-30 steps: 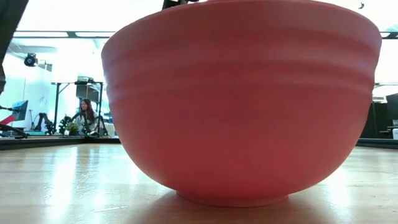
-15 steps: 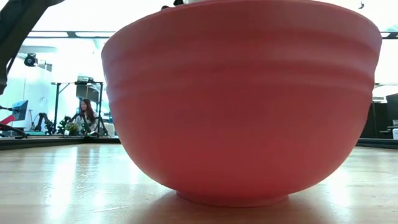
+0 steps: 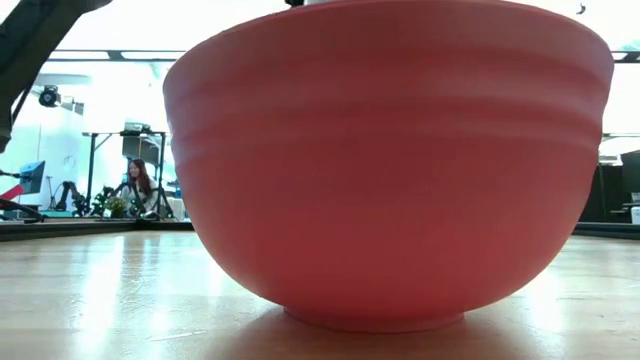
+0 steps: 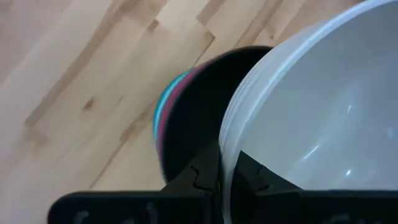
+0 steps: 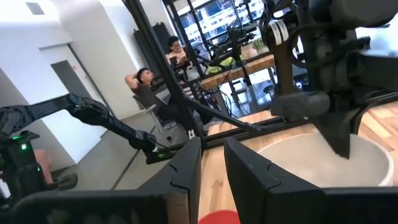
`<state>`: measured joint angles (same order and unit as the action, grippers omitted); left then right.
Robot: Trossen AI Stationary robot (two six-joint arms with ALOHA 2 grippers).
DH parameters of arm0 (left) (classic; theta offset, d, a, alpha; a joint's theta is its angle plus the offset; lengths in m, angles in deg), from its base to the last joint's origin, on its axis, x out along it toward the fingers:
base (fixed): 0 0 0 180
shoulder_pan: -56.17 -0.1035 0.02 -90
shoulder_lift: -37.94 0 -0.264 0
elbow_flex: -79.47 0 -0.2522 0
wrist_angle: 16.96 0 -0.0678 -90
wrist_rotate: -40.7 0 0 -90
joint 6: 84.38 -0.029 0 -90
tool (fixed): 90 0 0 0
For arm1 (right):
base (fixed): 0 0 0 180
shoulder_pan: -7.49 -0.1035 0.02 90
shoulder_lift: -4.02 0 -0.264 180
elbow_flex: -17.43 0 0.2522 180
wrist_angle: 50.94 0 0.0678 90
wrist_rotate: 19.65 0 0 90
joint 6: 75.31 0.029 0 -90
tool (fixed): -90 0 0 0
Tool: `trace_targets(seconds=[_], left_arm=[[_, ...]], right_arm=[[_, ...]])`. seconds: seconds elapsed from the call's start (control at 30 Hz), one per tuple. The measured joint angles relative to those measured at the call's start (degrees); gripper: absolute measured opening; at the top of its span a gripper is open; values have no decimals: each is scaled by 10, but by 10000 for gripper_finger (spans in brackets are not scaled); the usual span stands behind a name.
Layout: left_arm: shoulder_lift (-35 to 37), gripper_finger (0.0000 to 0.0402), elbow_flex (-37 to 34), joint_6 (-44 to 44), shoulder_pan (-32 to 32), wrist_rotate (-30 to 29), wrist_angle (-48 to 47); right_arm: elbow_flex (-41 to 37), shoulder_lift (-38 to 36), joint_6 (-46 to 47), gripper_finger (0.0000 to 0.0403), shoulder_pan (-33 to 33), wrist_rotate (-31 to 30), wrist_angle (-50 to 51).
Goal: Nest bowls inside each other
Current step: Stack the white bowl on top of the black bowl
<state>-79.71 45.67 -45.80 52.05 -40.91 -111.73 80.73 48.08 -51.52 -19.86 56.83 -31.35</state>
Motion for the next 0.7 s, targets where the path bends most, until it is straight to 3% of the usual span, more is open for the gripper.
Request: trace_targets(seconds=[0.7], left_arm=[[-32, 0, -6, -44, 4, -31, -40]], right_arm=[[0, 20, 3, 68, -1, 0, -1]])
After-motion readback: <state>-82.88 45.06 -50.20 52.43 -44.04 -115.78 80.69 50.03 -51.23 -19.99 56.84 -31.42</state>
